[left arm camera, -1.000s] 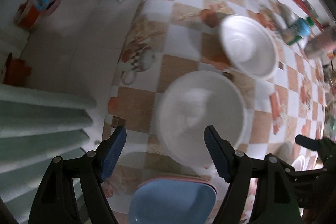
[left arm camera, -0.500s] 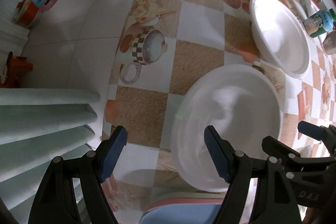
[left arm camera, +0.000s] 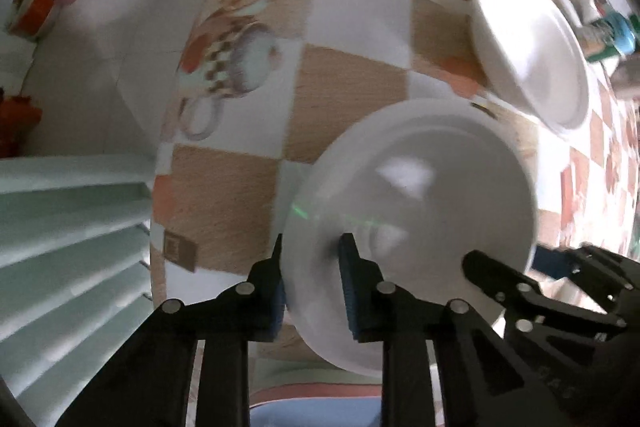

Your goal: Organize plates and bowls

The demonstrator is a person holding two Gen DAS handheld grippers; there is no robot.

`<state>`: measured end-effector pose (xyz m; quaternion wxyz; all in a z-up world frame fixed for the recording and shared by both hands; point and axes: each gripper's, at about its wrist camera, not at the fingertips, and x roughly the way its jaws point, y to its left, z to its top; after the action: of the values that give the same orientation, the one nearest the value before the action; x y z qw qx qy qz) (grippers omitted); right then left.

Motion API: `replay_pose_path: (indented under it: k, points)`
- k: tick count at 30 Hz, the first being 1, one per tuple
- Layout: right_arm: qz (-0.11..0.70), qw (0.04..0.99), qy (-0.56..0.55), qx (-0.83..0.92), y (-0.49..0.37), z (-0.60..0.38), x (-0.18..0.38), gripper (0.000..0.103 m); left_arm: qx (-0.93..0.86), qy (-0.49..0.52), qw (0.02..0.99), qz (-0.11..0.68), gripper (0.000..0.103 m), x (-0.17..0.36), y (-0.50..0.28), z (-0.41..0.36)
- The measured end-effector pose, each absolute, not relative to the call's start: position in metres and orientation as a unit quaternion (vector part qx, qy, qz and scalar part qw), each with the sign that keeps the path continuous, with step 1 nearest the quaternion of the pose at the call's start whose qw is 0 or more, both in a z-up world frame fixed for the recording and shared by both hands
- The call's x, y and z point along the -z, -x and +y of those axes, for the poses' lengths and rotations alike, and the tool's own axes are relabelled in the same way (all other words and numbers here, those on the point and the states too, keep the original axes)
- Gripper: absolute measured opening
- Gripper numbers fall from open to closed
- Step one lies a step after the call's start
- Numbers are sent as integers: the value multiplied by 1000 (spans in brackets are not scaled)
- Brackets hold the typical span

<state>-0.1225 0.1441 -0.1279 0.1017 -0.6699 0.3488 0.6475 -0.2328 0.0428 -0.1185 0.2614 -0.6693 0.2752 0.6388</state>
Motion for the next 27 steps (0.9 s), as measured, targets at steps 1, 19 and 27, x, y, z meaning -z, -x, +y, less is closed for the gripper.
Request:
replay_pose_path:
  k: [1, 19, 27]
  points:
    - [351, 100, 672, -645, 120, 143, 129, 23, -636, 669, 267, 277, 23, 118, 229, 46]
    - [377, 131, 654, -643, 22, 154, 91, 23, -627, 646, 313, 302, 22, 79, 129, 70]
    - [407, 174, 617, -650, -35, 157, 68, 24, -595, 624, 368, 348, 23, 49, 46, 76]
